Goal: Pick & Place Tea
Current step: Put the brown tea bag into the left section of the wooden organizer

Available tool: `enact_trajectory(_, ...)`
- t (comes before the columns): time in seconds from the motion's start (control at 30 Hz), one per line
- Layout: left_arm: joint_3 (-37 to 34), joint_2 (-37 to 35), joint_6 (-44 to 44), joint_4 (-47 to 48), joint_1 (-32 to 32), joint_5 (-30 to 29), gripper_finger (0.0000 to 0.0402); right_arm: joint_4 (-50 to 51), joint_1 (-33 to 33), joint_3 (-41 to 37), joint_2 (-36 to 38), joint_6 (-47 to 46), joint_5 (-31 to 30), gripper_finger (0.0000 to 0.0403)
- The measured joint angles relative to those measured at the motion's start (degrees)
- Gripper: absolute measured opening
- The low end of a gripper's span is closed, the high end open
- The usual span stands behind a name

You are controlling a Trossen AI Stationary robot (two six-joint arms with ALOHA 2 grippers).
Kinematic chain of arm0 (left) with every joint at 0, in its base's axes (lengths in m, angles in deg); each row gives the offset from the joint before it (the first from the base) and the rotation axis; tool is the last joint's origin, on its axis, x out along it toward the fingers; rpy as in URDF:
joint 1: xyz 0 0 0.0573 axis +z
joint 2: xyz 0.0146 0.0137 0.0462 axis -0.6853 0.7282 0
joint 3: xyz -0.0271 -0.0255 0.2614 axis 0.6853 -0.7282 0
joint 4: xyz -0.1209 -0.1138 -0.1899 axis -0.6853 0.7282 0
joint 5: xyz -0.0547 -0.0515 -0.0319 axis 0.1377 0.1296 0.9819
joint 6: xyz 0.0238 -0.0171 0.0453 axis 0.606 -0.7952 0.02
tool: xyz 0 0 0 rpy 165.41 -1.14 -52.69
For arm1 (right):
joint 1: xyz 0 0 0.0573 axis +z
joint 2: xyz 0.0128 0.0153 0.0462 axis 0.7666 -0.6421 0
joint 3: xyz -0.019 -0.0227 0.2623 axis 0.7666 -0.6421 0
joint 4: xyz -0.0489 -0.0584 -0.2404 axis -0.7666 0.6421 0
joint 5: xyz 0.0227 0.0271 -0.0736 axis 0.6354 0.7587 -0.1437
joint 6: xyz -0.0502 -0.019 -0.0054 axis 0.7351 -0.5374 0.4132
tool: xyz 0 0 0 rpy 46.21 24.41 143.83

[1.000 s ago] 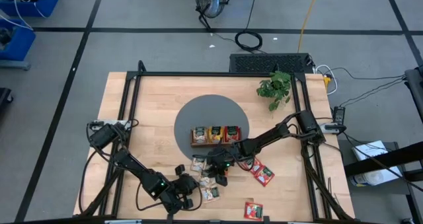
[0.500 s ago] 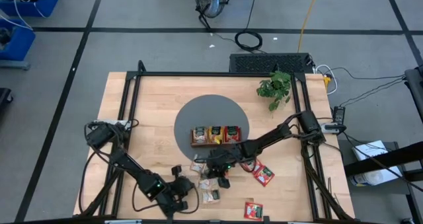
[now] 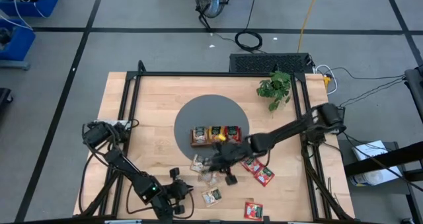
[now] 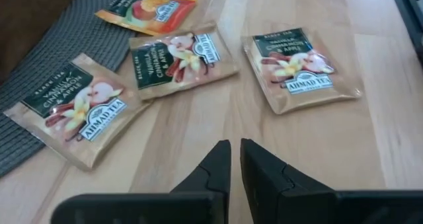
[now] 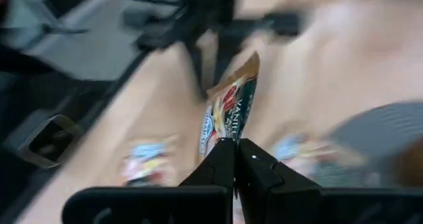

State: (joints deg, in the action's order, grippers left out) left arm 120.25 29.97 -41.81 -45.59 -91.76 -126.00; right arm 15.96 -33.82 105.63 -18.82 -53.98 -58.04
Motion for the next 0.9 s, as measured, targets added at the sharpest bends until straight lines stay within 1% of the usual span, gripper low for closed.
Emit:
enact_trajectory(0.1,0.06,0.00,0.00,-0.11,0.23,-0.07,0.0042,5.79,-1.76,3.29,4.72,6.97,-5.86,0.0001)
enact_trajectory(0.17,0.07,-0.02,-0.01,-0.16,0.25,-0.18,0.0042,9.13,-2.90,5.57,6.44,12.23,-9.41,0.0001)
enact_trajectory(0.27,0.09,-0.02,-0.18,0.01,0.25,-0.17,0.0042,12.11,-4.65,7.73,6.66,20.22,-13.86,0.0001)
enact_trajectory(0.33,0.09,-0.04,-0.13,-0.03,0.25,-0.17,0.0042,12.59,-6.26,7.75,6.52,22.00,-16.01,0.0001)
enact_trajectory(0.5,0.09,-0.09,-0.11,-0.10,-0.10,-0.04,0.0042,14.48,-11.19,7.74,4.10,20.08,-16.28,0.0001)
enact_trajectory(0.57,0.09,-0.09,0.10,-0.09,-0.30,-0.02,0.0042,14.29,-12.40,7.74,2.32,21.03,-16.01,0.0001)
enact_trajectory(0.67,0.11,-0.09,0.52,-0.08,-0.34,-0.02,0.0042,13.46,-13.15,7.74,-1.05,22.90,-14.34,0.0001)
enact_trajectory(0.77,0.11,-0.09,0.47,0.15,-0.30,-0.02,0.0042,13.52,-13.67,7.69,-3.71,24.81,-16.33,0.0000)
enact_trajectory(0.9,0.13,-0.09,0.46,0.44,-0.30,-0.02,0.0042,12.88,-14.46,7.69,-5.05,25.62,-16.26,0.0000)
